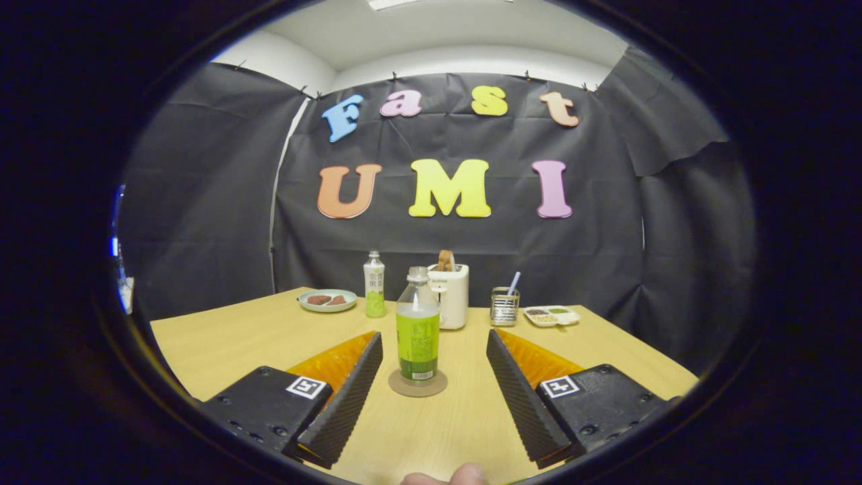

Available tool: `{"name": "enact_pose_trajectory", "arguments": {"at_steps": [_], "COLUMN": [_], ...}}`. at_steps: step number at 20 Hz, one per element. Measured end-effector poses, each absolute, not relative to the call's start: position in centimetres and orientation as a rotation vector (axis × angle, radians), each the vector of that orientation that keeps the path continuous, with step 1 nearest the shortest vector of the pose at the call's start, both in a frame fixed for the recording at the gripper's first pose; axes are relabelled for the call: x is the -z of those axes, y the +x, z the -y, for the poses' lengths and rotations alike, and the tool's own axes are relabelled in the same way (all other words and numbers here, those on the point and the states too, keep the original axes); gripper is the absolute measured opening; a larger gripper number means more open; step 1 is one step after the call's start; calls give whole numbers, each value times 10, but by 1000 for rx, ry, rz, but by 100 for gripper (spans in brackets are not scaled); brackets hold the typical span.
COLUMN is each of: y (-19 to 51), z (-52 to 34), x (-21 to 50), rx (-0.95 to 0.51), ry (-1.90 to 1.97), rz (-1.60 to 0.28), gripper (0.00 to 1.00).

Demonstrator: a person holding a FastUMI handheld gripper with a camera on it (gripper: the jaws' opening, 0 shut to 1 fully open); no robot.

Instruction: Take the bottle from table, then pour the juice into the cup, finally place the bottle on the coaster

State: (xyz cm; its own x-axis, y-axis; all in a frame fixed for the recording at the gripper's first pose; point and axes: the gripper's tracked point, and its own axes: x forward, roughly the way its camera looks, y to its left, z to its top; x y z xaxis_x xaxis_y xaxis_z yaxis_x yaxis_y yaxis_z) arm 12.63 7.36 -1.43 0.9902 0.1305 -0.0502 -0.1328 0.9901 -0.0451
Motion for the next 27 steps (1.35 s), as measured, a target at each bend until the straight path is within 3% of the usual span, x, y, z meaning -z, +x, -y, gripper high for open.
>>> {"name": "enact_pose_trajectory", "arguments": {"at_steps": [9, 27], "y": [58, 44], "z": [-42, -35], "x": [-4, -13], "rx": [-116, -88], "ry": [-78, -61], "rz": [44, 49], "gripper": [100, 100]}}
